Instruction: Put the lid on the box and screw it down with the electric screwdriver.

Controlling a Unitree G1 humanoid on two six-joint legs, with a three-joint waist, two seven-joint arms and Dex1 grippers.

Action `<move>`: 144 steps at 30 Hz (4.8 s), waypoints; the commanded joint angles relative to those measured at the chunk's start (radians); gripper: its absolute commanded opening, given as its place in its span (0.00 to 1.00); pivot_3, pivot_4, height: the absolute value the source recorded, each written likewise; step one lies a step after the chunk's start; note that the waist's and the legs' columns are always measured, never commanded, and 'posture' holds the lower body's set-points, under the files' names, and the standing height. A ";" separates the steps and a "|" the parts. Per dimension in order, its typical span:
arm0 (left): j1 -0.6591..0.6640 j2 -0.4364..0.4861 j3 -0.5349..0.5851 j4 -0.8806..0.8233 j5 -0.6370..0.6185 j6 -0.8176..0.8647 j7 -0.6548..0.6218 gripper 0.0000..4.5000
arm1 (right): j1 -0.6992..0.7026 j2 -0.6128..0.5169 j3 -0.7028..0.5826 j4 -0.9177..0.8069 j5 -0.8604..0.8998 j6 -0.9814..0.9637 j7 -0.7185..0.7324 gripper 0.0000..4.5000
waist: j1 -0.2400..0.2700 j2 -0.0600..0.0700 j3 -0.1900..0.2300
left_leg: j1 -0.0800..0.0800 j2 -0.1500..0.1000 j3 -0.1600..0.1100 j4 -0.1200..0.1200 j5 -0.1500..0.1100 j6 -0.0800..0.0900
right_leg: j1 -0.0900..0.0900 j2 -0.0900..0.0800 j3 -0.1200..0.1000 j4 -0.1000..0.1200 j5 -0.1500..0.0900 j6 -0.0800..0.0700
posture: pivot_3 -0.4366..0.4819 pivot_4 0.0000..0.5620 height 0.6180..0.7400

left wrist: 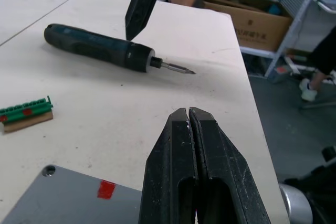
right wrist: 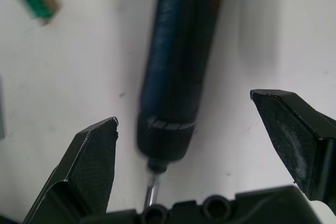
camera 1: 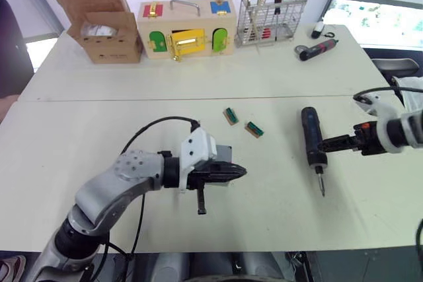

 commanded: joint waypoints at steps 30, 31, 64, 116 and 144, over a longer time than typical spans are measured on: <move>0.073 -0.039 -0.063 -0.028 0.130 -0.054 0.100 0.00 | 0.013 -0.072 0.521 -0.015 -0.449 -0.399 0.482 0.43 | 0.056 -0.006 -0.004 | 0.010 -0.001 -0.007 -0.002 -0.003 0.003 | 0.019 -0.002 -0.007 -0.016 0.000 0.000 | 0.48 0.27 1.00; 0.071 -0.040 -0.065 -0.025 0.132 -0.056 0.099 0.00 | 0.022 -0.074 0.516 -0.019 -0.468 -0.422 0.486 0.43 | 0.055 -0.006 -0.004 | 0.010 -0.001 -0.007 -0.002 -0.003 0.003 | 0.019 -0.002 -0.007 -0.016 0.000 0.000 | 0.48 0.27 1.00; 0.010 0.085 0.073 0.179 0.144 -0.153 -0.092 0.00 | 0.001 0.076 -0.220 -0.190 -0.207 -0.168 0.477 0.43 | 0.039 0.003 -0.001 | 0.004 -0.001 -0.003 -0.002 -0.002 0.003 | 0.009 -0.001 -0.003 -0.012 0.000 0.000 | 0.48 0.27 1.00; -0.071 0.097 -0.032 0.386 0.276 -0.262 -0.265 0.00 | 0.527 0.889 -0.236 -0.959 -0.125 -0.867 -0.389 0.43 | -0.007 0.003 -0.002 | 0.000 -0.001 -0.005 -0.001 0.004 -0.006 | 0.000 0.000 -0.003 0.003 0.000 0.000 | 0.48 0.27 1.00; -0.066 0.103 -0.025 0.373 0.278 -0.251 -0.266 0.00 | 0.673 0.794 -0.017 -0.837 -0.308 -1.099 -0.370 0.43 | -0.008 0.001 -0.007 | 0.012 -0.001 -0.006 -0.003 0.002 -0.003 | 0.011 0.000 -0.003 0.001 0.000 0.000 | 0.48 0.27 1.00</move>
